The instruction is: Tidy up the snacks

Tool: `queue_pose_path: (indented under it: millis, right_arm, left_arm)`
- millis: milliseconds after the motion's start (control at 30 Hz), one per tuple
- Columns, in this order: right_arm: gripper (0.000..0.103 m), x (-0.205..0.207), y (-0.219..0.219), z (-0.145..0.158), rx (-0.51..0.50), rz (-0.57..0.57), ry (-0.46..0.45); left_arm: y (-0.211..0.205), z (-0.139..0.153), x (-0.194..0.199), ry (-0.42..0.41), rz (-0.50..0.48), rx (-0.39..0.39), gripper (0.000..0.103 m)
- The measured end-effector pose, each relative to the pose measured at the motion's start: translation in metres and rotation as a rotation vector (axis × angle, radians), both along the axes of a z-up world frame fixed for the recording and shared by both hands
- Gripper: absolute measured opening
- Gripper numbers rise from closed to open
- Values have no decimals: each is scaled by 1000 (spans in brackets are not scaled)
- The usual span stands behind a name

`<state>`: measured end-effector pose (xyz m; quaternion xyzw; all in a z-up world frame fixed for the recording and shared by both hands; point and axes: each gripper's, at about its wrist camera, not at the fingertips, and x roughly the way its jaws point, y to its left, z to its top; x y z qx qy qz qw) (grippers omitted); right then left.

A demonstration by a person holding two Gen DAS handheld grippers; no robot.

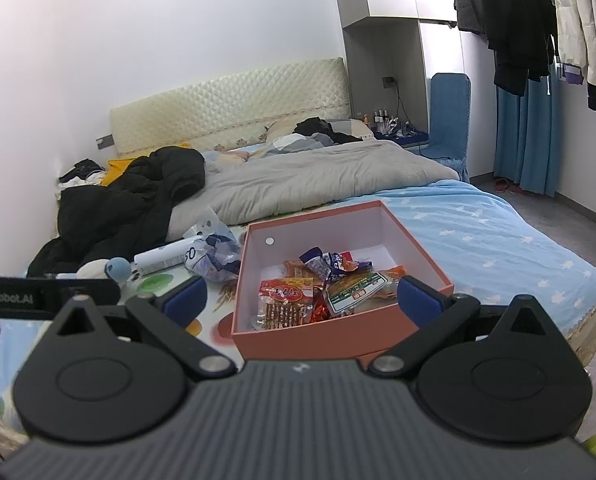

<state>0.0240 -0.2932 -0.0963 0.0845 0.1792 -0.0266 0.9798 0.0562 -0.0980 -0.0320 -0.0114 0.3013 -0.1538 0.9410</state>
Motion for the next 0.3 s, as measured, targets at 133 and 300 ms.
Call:
queue_pose_path:
  millis: [133, 300]
  right_arm:
    - [103, -1, -1, -1, 6, -3, 3]
    - [103, -1, -2, -2, 6, -2, 1]
  left_arm:
    - [1, 1, -2, -5, 1, 0, 103]
    - [2, 2, -3, -2, 3, -4, 103]
